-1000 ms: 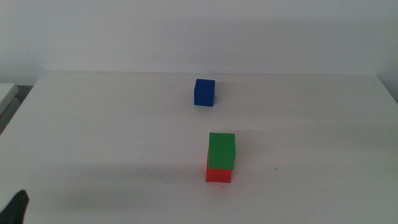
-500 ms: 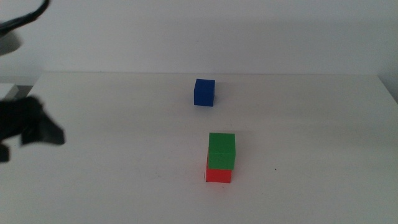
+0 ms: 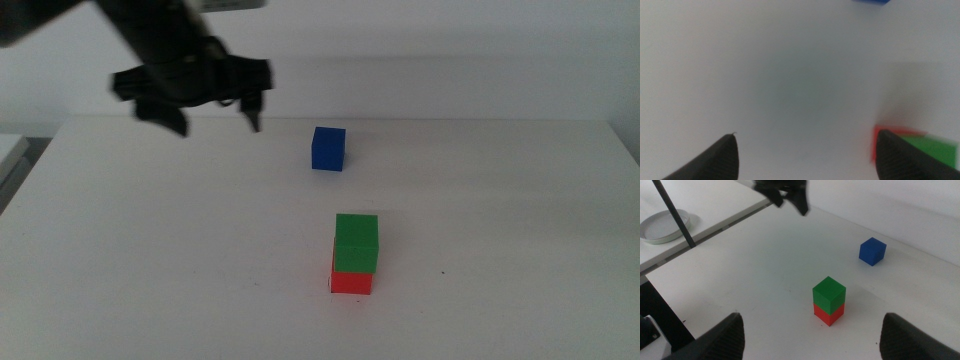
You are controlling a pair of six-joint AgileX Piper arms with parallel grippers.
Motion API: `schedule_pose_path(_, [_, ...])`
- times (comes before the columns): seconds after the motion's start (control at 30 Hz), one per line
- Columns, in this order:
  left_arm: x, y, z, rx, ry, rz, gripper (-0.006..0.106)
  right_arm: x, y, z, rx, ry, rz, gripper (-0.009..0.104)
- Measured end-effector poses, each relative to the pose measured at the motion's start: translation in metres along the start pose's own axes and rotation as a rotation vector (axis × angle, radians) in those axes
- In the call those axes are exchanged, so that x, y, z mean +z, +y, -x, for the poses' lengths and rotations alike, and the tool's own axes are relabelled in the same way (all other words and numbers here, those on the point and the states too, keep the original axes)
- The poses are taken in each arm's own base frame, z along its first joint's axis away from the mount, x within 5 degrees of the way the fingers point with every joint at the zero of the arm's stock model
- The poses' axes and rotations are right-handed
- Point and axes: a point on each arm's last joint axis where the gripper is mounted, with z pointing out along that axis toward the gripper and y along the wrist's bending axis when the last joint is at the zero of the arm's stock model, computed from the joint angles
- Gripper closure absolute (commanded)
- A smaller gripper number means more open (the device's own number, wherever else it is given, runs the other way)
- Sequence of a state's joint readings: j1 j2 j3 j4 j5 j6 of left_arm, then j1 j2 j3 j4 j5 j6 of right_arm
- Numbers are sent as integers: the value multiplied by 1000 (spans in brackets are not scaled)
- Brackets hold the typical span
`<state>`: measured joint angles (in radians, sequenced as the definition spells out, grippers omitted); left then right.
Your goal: Stack red cubes first, then green, then blue cubes in a specific spot.
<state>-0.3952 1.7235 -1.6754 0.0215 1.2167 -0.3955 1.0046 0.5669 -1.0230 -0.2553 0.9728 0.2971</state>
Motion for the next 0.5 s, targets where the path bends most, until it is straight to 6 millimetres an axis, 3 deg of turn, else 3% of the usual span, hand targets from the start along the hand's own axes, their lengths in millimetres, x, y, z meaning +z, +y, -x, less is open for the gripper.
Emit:
schedule_pose_path(0.17, [36,-30,40,58,-37,-117,7,0,0,0,0,0,0,8])
schedule_pose_path(0.33, [90,-53,87,84,-64,-146,7,0,0,0,0,0,0,8])
schedule_pose_path(0.5, [130,-62,105,143,-106,-149,7,0,0,0,0,0,0,8])
